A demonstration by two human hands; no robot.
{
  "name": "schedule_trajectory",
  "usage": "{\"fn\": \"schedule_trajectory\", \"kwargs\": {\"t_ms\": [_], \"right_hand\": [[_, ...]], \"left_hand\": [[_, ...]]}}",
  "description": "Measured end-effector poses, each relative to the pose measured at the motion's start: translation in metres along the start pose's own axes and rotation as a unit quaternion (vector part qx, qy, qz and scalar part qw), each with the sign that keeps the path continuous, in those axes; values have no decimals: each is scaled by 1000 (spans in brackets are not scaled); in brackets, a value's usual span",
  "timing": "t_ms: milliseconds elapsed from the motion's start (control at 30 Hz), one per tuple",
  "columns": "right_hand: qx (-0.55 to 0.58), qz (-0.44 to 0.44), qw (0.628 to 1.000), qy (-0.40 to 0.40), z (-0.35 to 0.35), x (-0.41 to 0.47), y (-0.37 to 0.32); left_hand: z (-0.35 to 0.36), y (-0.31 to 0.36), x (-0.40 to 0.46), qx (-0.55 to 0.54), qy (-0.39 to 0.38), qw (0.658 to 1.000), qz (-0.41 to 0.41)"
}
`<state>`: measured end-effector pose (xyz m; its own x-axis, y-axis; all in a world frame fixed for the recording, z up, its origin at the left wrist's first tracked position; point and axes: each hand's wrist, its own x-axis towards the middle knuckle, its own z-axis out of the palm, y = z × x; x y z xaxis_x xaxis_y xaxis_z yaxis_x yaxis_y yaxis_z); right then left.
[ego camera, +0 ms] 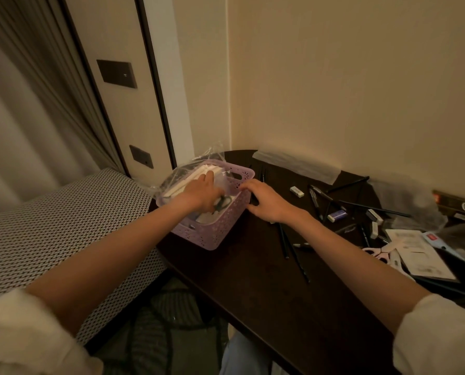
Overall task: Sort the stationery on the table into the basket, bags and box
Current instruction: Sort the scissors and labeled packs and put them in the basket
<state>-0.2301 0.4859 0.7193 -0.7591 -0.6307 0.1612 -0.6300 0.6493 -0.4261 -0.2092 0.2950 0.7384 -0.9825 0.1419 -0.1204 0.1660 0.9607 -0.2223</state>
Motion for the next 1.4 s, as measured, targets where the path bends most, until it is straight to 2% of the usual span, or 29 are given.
{"fn": "schedule_trajectory", "kwargs": {"t_ms": [133,333,433,500,567,667,800,867,933,1033,1267,1400], "right_hand": [[-15,-3,1000,-20,-6,-4,-3],[-54,-22,998,-5,-5,-15,0],[-61,-13,998,-26,-4,-19,-1],[-58,-6,997,-43,-5,-23,-3],[-50,5,998,-49,-9,-30,-4],[-43,47,997,-32,-16,-47,2],[-37,97,995,11,-19,-92,23],[-37,118,992,30,-18,-120,32],[-48,143,987,56,-19,-148,43],[-66,178,977,101,-29,-185,59],[-61,264,949,160,-50,-251,102],[-67,243,955,154,-53,-268,103]], "left_hand": [[-9,-6,-3,-43,-49,998,24],[0,-3,-8,-24,17,999,29],[0,-4,-13,-26,22,999,39],[-3,-6,-14,-56,14,997,48],[-4,-8,-16,-152,18,987,44],[-5,-4,-20,-333,105,937,7],[-13,32,-29,-475,246,843,-63],[-16,54,-33,-538,265,797,-74],[-18,78,-34,-559,262,784,-55],[-19,116,-36,-577,230,783,-27],[-19,190,-30,-550,140,822,33],[-14,220,-26,-524,106,843,58]]}}
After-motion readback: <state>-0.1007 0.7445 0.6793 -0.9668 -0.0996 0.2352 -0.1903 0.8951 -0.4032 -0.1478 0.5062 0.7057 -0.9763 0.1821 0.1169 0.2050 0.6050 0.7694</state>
